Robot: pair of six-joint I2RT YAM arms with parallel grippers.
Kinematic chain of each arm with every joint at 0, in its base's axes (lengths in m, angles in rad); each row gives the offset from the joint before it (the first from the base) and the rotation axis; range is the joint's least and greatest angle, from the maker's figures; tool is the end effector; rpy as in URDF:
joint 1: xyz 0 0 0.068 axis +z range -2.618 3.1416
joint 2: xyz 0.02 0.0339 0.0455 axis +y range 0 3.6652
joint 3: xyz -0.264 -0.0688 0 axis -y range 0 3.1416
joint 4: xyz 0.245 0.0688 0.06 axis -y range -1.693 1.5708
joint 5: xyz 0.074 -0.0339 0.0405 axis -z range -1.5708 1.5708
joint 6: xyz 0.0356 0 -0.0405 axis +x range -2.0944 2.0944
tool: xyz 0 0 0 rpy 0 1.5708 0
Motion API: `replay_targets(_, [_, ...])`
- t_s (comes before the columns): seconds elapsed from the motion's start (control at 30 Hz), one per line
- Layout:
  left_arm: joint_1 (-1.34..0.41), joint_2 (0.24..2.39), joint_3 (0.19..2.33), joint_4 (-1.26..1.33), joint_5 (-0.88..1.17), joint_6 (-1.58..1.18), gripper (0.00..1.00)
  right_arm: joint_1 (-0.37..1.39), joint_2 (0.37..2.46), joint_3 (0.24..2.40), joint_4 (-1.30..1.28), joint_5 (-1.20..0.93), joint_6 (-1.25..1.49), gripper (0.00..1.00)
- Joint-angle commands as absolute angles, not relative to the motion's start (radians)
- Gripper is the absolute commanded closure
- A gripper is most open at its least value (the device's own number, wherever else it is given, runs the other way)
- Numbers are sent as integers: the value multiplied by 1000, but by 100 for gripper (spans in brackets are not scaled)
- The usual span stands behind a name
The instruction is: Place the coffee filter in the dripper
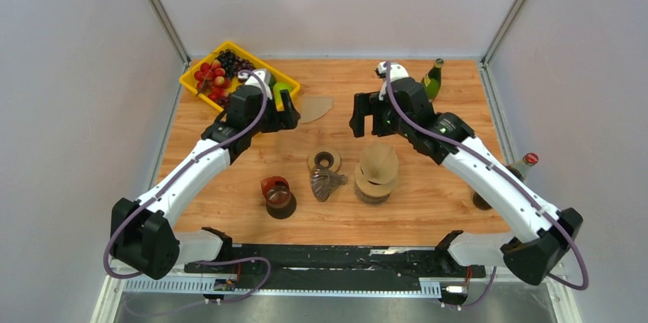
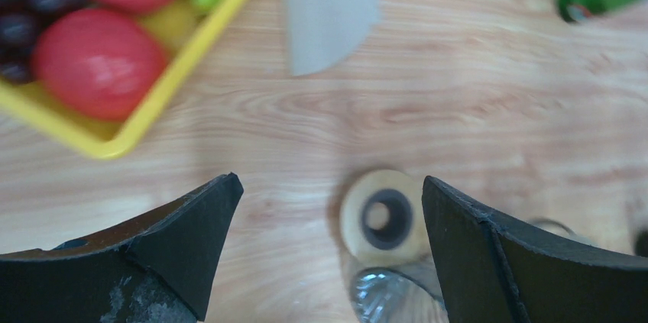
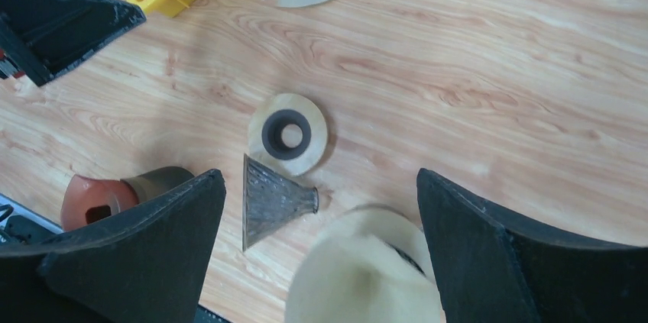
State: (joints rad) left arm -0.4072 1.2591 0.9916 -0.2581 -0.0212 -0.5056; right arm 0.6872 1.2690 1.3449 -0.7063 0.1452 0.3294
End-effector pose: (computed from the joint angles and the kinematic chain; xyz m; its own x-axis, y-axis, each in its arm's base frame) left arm 0.2629 -0.1126 0.3029 -0.5867 -0.2743 -0.7619 0.1085 0.9058 -0.4097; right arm 0.2116 0.1670 0.3796 -0.6050 -0.0824 -0.7919 -0.3611 0.9149 0.1806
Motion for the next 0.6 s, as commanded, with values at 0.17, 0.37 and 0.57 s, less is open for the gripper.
replay_targets(0.17, [-223, 1194, 934, -362, -237, -655, 0, 768, 1565, 1566, -646, 89, 180, 6])
replay_targets(0.37, [-216, 1144, 904, -334, -223, -642, 0, 772, 1779, 1654, -648, 132, 6, 5])
replay_targets(0.57, [-216, 1142, 902, -331, -202, -619, 0, 764, 1913, 1678, -667, 126, -60, 5])
